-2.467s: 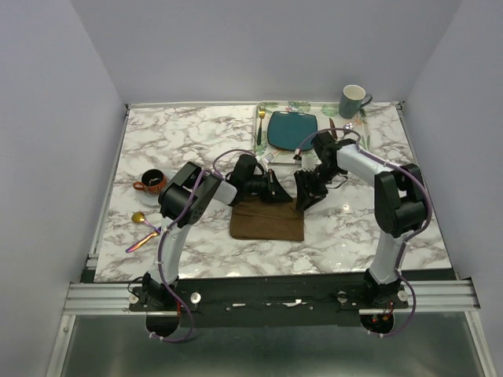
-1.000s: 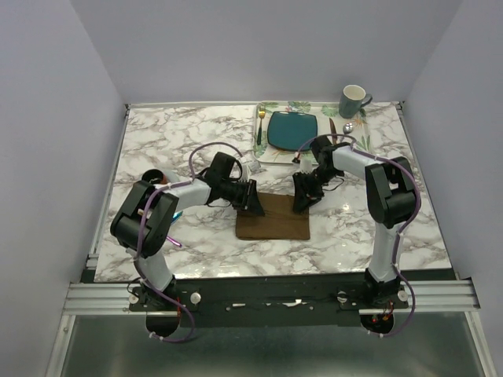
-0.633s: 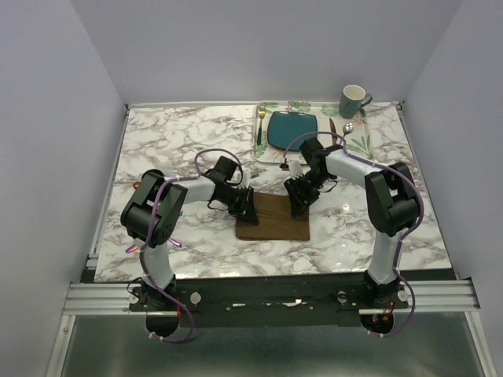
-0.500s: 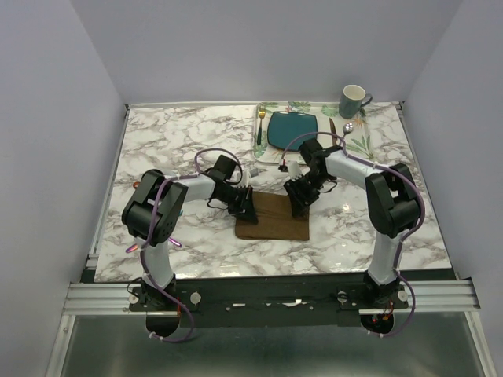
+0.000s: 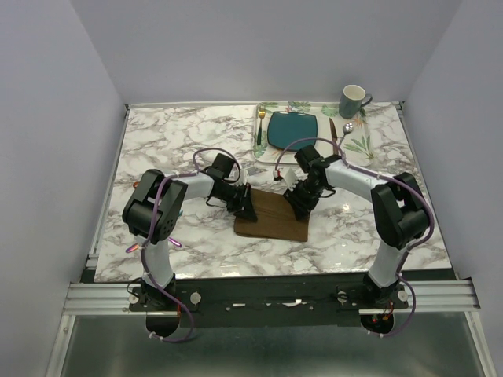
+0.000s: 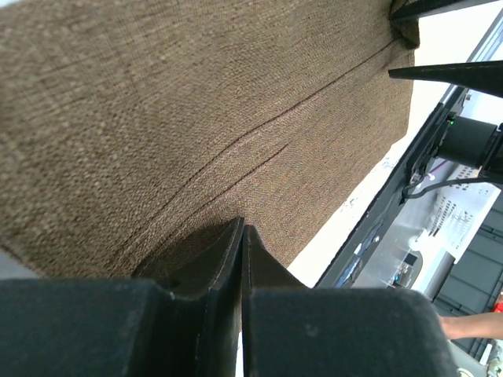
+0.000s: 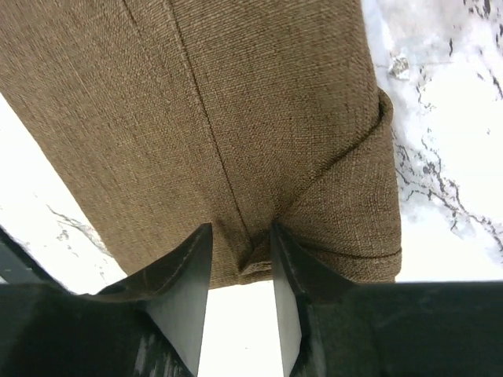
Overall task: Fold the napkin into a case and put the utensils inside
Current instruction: Smooth out the 2/3-rectangle-folded napkin at the center of the board.
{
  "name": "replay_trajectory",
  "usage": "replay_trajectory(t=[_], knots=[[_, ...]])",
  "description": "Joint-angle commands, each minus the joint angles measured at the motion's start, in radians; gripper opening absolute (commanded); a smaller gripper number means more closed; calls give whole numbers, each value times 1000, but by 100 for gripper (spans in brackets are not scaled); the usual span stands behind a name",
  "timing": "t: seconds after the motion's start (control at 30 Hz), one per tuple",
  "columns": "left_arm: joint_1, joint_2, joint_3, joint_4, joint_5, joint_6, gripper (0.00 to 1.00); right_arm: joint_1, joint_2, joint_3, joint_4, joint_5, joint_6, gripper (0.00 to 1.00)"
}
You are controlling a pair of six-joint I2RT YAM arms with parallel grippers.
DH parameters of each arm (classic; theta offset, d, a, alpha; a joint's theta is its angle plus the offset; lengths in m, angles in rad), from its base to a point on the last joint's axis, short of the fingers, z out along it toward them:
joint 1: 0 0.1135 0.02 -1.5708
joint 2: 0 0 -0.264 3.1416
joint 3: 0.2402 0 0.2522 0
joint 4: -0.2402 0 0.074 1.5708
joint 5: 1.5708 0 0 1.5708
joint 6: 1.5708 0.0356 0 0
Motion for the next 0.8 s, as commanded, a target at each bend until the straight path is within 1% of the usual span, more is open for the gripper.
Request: replay_trajectory(t=[0.0, 0.13, 0.3, 0.37, 0.4, 0.43, 0.47, 0.5, 0.53, 0.57, 0.63, 0.7, 0.77], knots=[[24, 37, -16, -23, -90, 18, 13, 13, -2, -53, 38, 117, -69, 40], [27, 37, -22, -20, -89, 14, 12, 13, -40, -79, 32, 128, -100, 35], [27, 37, -19, -21, -87, 15, 11, 13, -36, -89, 38, 150, -112, 30], [32, 23, -24, -18, -58, 23, 11, 13, -33, -91, 46, 140, -111, 27], [36, 8, -42, 34, -19, 17, 11, 13, -30, -92, 49, 140, -108, 27], [51, -48, -62, 87, 91, -2, 12, 13, -25, -96, 54, 136, -102, 27], [59, -82, -85, 155, 138, -82, 13, 13, -21, -99, 58, 131, -100, 26], [61, -118, -118, 287, 172, -127, 14, 13, -11, -100, 63, 128, -99, 26], [61, -165, -119, 322, 217, -159, 15, 13, -7, -99, 68, 127, -96, 25], [59, -175, -111, 348, 233, -225, 17, 14, -4, -99, 71, 125, -96, 25], [58, -173, -73, 399, 238, -281, 20, 14, -2, -100, 80, 124, -103, 25], [58, -153, -29, 440, 187, -339, 23, 14, 1, -96, 81, 127, -106, 26], [58, -95, -2, 494, 164, -388, 24, 13, 6, -93, 78, 127, -109, 26]])
